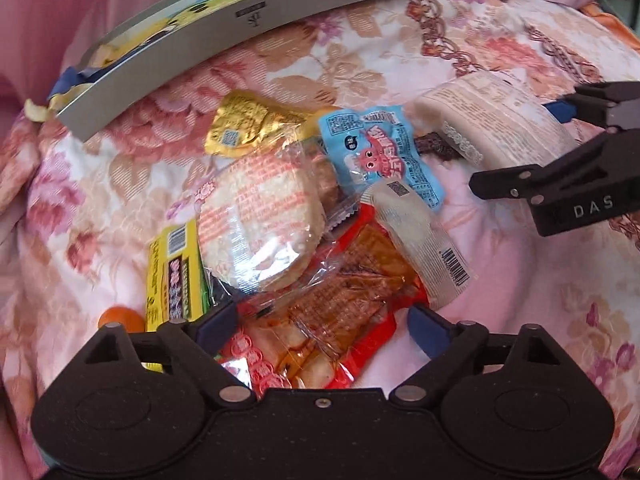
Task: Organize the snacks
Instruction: 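Move the left tool down toward the red meat-strip packet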
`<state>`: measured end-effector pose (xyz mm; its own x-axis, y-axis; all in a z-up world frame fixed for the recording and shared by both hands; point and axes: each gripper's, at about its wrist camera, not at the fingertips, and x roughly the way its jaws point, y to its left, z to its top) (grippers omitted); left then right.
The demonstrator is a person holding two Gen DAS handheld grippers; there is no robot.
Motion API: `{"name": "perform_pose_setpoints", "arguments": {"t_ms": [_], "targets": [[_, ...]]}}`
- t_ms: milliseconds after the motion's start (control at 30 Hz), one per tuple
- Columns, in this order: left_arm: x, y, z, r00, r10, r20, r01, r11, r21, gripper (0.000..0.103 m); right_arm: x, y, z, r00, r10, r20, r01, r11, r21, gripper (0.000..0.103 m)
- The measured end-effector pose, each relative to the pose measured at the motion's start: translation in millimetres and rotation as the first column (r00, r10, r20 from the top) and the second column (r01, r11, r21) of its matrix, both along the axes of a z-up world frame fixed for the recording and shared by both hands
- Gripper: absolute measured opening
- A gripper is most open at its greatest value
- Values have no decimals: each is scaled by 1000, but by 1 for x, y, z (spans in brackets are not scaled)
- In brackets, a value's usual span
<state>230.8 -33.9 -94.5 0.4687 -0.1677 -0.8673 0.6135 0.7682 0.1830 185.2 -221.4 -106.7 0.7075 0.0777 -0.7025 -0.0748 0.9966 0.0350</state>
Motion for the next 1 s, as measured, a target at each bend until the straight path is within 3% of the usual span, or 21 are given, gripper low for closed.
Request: {"name": "perform_pose_setpoints", "arguments": {"t_ms": [67, 200, 300, 400, 500, 567, 633, 800, 1000], "targets": [[-2, -4, 2, 999, 43, -17, -43, 999, 11, 86, -2, -1, 1, 1000, 4, 0, -4, 1000, 0, 88], [-5, -5, 5, 986, 123, -113, -129, 991, -39, 82, -7, -3, 4, 1000, 20, -8, -19, 1000, 12, 86], [-12, -7, 7, 990, 107, -96, -111, 993, -36, 81, -14, -6, 7, 999, 38, -21, -38, 999, 22, 85], [-14, -6, 6, 998, 41, -42, -41, 999, -3, 81, -19, -10, 9, 999, 44, -32, -43, 998, 42, 86], [-13, -5, 4, 991, -128, 36, 126, 991, 52, 83, -19, -11, 10, 999, 44, -25, -43, 997, 56, 88], [-7, -2, 4, 976, -214, 24, 213, 976, 39, 83, -18, -10, 10, 999, 53, -14, -52, 997, 55, 88], [5, 1, 3, 970, -242, -32, 241, 970, -9, 83, -16, -10, 9, 998, 61, -6, -61, 997, 53, 89], [24, 11, 1, 967, -200, -156, 184, 977, -111, 86, -8, -12, 5, 998, 65, -3, -65, 995, 76, 90], [6, 5, 5, 979, -90, -183, 72, 992, -105, 85, -14, -12, 7, 997, 79, -17, -77, 995, 70, 85]]}}
